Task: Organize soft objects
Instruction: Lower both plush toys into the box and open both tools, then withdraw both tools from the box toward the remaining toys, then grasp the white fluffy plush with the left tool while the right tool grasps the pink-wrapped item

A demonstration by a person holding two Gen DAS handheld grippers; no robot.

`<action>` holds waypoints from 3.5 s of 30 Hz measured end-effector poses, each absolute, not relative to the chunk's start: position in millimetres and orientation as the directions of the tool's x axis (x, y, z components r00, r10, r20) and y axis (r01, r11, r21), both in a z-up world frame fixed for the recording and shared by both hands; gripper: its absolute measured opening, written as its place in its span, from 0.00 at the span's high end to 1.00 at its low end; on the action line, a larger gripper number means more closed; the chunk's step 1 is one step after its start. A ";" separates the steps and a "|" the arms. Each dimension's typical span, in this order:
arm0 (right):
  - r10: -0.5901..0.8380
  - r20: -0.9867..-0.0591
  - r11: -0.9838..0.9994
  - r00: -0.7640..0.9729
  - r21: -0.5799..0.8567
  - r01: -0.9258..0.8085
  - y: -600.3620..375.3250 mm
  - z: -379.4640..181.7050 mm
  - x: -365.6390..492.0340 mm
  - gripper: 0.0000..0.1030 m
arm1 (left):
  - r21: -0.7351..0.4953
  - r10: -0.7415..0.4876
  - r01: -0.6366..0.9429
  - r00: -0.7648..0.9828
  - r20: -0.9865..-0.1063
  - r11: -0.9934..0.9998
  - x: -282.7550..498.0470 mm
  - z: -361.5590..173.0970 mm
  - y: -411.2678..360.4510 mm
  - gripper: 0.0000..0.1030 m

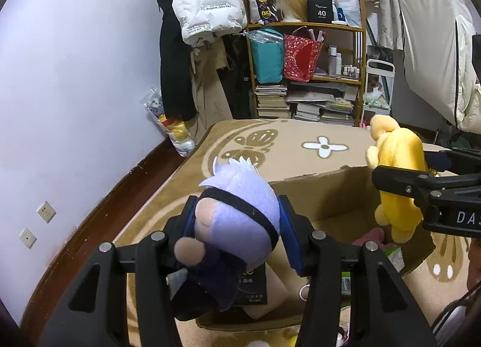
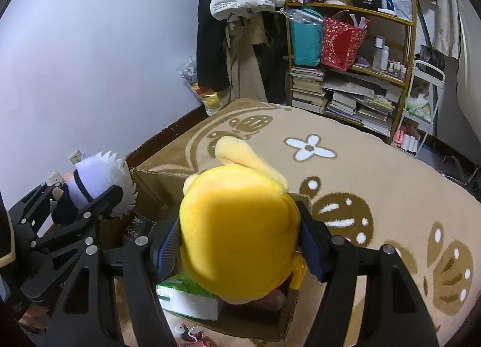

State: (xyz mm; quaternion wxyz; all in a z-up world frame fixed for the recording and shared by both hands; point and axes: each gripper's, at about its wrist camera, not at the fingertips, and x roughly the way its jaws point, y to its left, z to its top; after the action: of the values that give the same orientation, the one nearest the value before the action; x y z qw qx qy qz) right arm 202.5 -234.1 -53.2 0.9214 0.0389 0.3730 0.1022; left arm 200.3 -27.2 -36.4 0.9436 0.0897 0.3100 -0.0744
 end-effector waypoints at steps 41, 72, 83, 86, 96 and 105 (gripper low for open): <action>0.174 -0.711 0.981 0.681 0.185 -0.057 -252.2 -47.0 173.6 0.00 | 0.146 -0.016 0.132 0.793 -0.609 0.980 175.0 -23.9 -11.8 0.00; 0.190 -0.756 0.970 0.626 0.241 -0.004 -241.3 -64.9 80.5 0.00 | 0.043 -0.078 0.156 0.687 -0.722 0.987 112.7 -24.4 16.4 0.00; 0.198 -0.816 0.973 0.543 0.230 -0.010 -226.3 -106.8 80.8 0.00 | 0.016 -0.107 0.191 0.614 -0.782 0.982 121.0 -47.9 8.2 0.00; 0.209 -0.829 0.971 0.519 0.238 -0.011 -223.4 -116.7 82.8 0.00 | 0.004 -0.119 0.203 0.591 -0.798 0.979 124.7 -54.5 4.8 0.00; 0.243 -0.874 0.964 0.421 0.268 -0.001 -212.7 -151.6 91.5 0.00 | -0.028 -0.143 0.230 0.499 -0.855 0.973 138.2 -79.1 -6.8 0.00; 0.305 -0.899 0.948 0.313 0.317 -0.015 -199.8 -181.1 101.8 0.23 | 0.001 -0.127 0.273 0.450 -0.884 0.962 143.8 -97.8 -26.4 0.00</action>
State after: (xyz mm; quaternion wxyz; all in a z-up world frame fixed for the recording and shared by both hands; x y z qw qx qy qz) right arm 101.8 -199.8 -181.1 0.8006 0.1257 0.5773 0.1000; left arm 143.8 -26.4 -97.8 0.8485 0.0714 0.5109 -0.1179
